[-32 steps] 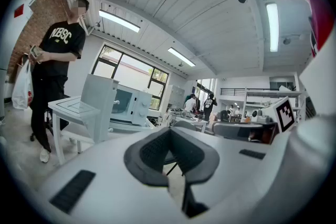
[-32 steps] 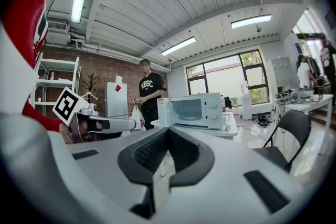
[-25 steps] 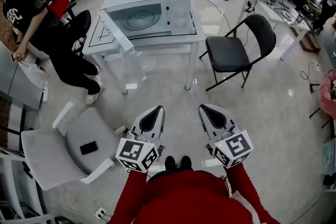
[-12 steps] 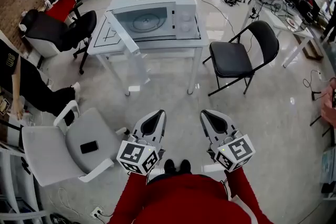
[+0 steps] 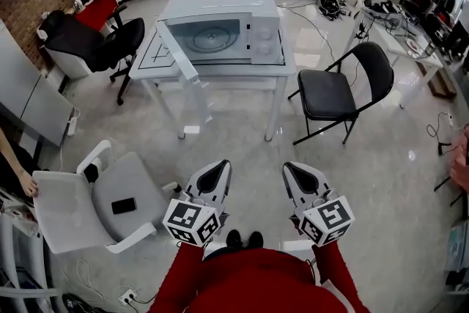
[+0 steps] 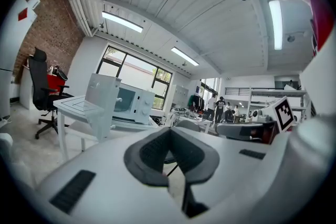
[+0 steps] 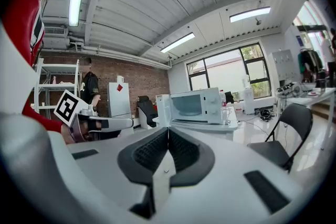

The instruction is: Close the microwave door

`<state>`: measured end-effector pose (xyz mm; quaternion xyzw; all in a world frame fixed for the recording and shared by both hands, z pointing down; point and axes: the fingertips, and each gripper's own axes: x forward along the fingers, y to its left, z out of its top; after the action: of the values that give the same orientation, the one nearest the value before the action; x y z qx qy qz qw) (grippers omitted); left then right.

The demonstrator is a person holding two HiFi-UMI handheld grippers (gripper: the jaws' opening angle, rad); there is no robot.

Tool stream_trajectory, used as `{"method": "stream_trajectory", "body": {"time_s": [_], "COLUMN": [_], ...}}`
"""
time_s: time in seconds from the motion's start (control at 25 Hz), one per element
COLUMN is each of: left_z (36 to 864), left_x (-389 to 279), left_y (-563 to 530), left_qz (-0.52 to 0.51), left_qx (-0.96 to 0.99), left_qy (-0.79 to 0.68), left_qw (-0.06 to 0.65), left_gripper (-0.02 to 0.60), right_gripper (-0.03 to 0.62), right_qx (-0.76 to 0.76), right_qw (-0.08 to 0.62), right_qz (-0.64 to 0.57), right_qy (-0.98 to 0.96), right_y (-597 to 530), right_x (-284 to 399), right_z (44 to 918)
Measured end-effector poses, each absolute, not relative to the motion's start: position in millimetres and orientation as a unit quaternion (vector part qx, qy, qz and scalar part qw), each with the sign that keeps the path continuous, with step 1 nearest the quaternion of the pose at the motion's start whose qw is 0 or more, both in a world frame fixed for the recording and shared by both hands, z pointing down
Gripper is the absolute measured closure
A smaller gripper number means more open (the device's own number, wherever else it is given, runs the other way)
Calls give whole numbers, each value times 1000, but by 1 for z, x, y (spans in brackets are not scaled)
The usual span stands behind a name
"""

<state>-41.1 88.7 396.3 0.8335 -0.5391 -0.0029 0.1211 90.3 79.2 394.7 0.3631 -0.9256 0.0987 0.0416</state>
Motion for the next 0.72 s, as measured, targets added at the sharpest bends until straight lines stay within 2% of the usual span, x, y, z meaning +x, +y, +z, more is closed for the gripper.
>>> {"method": "stream_trajectory", "body": {"time_s": [0.44,0.72], "left_z": [400,401], "left_x": [-33,-63], "left_y": [81,70], "left_qz": [7,13], "left_qx": [819,795], "left_qy": [-561,-596], "left_qw": [116,109], "left_gripper": [572,572], "right_gripper": [582,582], "right_qx": [384,378], "right_qw": [43,43], "right_qz": [114,115], "right_qy": [-915,-918], "right_y": [63,49], "right_x": [115,111], "right_z": [402,402]}}
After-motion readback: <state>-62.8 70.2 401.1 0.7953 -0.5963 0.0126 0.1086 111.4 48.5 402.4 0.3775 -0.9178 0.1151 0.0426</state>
